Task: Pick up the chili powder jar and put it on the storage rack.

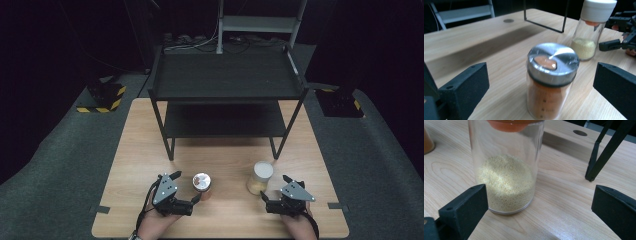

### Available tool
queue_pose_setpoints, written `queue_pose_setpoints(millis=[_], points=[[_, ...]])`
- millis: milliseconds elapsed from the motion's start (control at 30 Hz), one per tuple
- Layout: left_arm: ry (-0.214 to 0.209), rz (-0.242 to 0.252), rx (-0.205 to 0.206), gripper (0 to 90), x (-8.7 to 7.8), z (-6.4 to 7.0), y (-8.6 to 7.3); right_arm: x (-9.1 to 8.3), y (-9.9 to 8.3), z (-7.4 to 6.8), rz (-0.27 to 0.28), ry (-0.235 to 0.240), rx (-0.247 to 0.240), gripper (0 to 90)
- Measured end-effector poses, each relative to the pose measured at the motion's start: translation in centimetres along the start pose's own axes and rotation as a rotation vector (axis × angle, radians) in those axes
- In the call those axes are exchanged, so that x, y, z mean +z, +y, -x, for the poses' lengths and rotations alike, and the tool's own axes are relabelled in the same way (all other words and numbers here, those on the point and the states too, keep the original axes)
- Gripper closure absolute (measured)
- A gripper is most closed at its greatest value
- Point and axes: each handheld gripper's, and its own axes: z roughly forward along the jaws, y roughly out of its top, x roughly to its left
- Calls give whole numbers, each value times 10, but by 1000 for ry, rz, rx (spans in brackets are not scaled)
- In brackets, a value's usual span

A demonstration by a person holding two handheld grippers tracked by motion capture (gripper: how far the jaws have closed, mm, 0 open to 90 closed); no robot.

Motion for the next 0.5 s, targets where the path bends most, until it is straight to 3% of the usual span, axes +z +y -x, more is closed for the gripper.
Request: queue_pose_setpoints(millis=[200,300,500], points=[[-1,4,33,4,8,3,3,0,0,0,2,-1,2,1],[-6,7,23,4,11,2,3,0,0,0,2,0,2,1],[-13,1,42,8,22,3,0,0,-1,1,3,1,5,1]])
